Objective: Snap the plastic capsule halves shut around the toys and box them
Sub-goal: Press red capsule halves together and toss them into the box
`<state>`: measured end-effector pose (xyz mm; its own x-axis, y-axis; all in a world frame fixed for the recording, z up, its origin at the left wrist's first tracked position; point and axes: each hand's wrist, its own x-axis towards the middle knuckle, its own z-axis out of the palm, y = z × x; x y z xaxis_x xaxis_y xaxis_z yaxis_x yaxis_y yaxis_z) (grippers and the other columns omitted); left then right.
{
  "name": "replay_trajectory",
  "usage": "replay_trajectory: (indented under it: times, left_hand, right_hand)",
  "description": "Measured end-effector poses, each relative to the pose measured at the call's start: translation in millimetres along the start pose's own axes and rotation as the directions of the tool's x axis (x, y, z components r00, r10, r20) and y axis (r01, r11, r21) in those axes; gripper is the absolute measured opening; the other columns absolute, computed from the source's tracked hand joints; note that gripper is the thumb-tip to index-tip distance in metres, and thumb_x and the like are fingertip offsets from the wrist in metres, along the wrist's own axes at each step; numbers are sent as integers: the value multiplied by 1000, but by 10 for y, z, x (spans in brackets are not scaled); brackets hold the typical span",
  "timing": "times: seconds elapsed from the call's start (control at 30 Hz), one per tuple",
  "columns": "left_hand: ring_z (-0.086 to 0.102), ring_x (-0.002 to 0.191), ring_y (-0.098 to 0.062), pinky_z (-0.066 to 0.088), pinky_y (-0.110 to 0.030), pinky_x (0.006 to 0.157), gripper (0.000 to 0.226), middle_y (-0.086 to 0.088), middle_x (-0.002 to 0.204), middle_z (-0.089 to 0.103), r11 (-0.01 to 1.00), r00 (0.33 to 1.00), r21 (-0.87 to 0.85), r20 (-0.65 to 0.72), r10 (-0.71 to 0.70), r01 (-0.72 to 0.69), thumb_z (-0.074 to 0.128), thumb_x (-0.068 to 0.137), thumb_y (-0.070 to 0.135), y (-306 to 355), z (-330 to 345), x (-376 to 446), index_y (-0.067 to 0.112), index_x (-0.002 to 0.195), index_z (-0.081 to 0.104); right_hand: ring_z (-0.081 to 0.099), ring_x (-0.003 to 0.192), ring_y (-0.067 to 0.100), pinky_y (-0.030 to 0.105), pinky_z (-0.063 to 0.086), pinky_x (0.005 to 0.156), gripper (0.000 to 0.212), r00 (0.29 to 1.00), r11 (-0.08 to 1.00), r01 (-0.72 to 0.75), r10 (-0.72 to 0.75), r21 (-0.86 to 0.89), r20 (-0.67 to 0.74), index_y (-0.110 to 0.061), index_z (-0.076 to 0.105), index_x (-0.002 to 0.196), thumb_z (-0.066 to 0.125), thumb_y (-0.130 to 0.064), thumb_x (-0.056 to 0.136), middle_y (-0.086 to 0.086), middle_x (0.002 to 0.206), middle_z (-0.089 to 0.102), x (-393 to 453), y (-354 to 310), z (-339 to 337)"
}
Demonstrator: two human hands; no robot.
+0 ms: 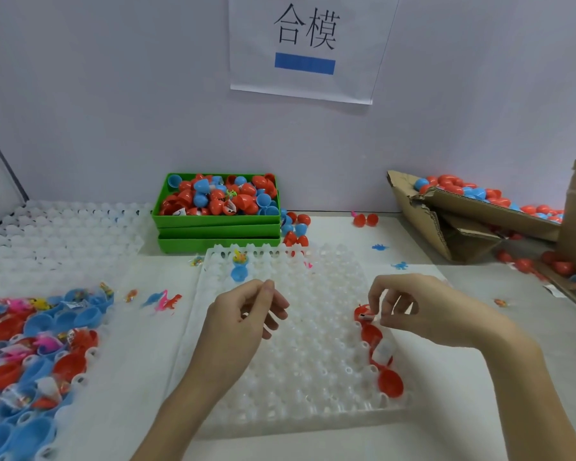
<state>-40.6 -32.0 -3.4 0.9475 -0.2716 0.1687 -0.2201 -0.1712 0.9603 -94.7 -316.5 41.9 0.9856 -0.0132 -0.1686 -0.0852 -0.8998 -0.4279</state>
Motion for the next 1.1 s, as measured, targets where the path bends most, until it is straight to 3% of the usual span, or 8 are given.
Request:
replay_trajectory:
  times: [0.1, 0.3, 0.5, 0.57, 0.67, 0.73, 0.9, 1.1]
  left_hand:
    - [71, 73, -14, 58, -27, 66, 40, 3, 79, 75, 1000, 1000, -5, 0, 1, -1, 47, 109, 28, -6, -3, 4, 19, 81, 75]
    - [71, 73, -14, 58, -27, 67, 41, 2, 81, 76, 1000, 1000, -12, 11, -5, 5, 47, 109, 31, -11, -10, 11, 20, 81, 75]
    - [70, 72, -13, 57, -25, 66, 40, 3, 78, 75, 1000, 1000, -2, 24, -19, 19, 48, 108, 30, -16, -21, 18, 18, 82, 75]
    - [70, 72, -13, 58, -25, 67, 35, 3, 79, 75, 1000, 999, 8, 34, -20, 19, 53, 107, 27, -17, -18, 15, 19, 83, 75]
    - [73, 75, -14, 61, -26, 72, 17, 4, 84, 77, 1000, 998, -12, 58, -16, 17, 62, 103, 19, -18, 9, 12, 18, 92, 76]
    - [77, 80, -15, 62, -28, 79, 9, 5, 91, 78, 998, 995, -56, 89, -37, 42, 65, 101, 18, 2, 34, 0, 19, 102, 75]
    - [79, 93, -18, 59, -20, 83, 28, 3, 103, 81, 957, 953, -206, 264, -145, 203, 59, 102, 38, 82, 68, -42, 21, 121, 69]
    - [76, 93, -16, 56, -17, 79, 18, -4, 97, 80, 970, 955, -197, 285, -81, 141, 65, 101, 24, 53, 26, -67, 19, 99, 82]
  right_hand:
    - [64, 86, -5, 33, 63, 77, 37, 997, 996, 12, -5, -86, 77, -61, 69, 88, 72, -25, 96, -33, 89, 65, -17, 18, -2]
    - [68, 86, 1, 36, 65, 75, 39, 996, 996, 22, -14, -83, 93, -65, 71, 82, 78, -27, 90, -25, 91, 71, 26, 24, 25]
    - [70, 83, 0, 39, 65, 77, 26, 996, 998, 66, -66, 6, 55, -53, 77, 87, 81, -28, 89, -28, 87, 73, -15, 20, -30]
    - [71, 85, -2, 31, 63, 80, 23, 994, 993, 111, -111, 46, -2, -48, 78, 86, 81, -26, 88, -29, 87, 74, -36, -31, -61]
    - [69, 88, -5, 15, 57, 80, 31, 973, 971, 217, -207, 101, -99, -49, 75, 85, 82, -20, 87, -32, 88, 72, -73, -159, -74]
    - [70, 89, -3, 13, 55, 80, 32, 953, 945, 290, -271, 153, -136, -48, 75, 87, 82, -17, 86, -31, 90, 73, -91, -265, -53]
    - [71, 99, 5, 16, 56, 89, 31, 915, 882, 403, -394, 244, -86, -40, 79, 94, 77, -9, 91, -23, 97, 75, -88, -496, 73]
    - [74, 97, 9, 15, 56, 88, 31, 891, 851, 452, -444, 267, -93, -28, 79, 97, 70, 1, 89, -18, 96, 76, -27, -613, 261]
